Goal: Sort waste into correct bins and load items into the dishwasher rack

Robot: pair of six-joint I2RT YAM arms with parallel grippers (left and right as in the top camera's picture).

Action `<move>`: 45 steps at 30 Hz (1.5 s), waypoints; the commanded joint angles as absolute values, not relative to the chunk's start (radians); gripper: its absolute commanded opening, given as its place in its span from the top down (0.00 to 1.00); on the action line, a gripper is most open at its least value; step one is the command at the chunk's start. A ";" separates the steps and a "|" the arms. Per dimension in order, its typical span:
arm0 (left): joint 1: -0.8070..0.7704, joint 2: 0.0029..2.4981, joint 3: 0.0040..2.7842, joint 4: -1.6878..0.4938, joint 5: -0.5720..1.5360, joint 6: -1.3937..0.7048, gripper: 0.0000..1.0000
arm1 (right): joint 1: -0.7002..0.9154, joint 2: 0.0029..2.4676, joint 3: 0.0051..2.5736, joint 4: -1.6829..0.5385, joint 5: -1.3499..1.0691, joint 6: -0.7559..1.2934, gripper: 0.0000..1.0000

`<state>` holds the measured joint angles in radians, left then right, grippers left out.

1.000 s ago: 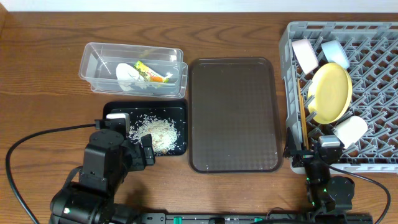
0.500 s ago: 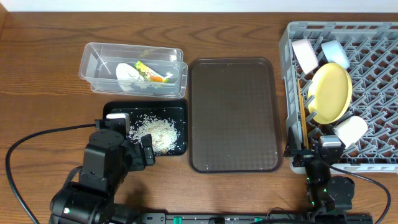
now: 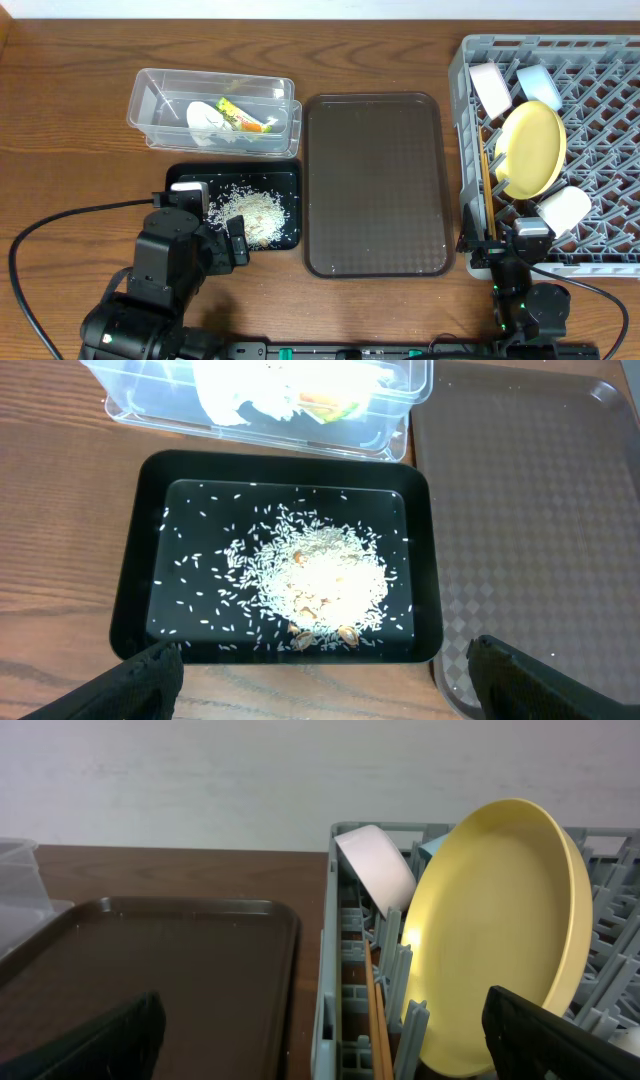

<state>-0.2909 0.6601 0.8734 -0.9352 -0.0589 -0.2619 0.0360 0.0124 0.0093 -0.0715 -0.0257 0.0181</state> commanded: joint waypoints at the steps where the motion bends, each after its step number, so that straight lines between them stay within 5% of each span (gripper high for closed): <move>1: -0.293 0.659 0.871 -0.960 -0.069 -0.243 0.07 | 0.044 0.007 0.006 -0.075 -0.015 0.022 0.01; 7: -0.254 0.614 0.817 -0.878 -0.078 -0.141 0.07 | 0.044 0.007 0.006 -0.075 -0.015 0.022 0.01; 16: -0.076 0.355 0.442 -0.463 0.080 -0.071 0.07 | 0.044 0.007 0.006 -0.075 -0.015 0.022 0.01; 29: -0.054 0.036 0.052 0.032 0.037 -0.036 0.07 | 0.044 0.007 0.006 -0.075 -0.015 0.022 0.01; 45: -0.056 0.004 0.004 -0.069 0.041 -0.034 0.07 | 0.044 0.007 0.006 -0.075 -0.015 0.022 0.01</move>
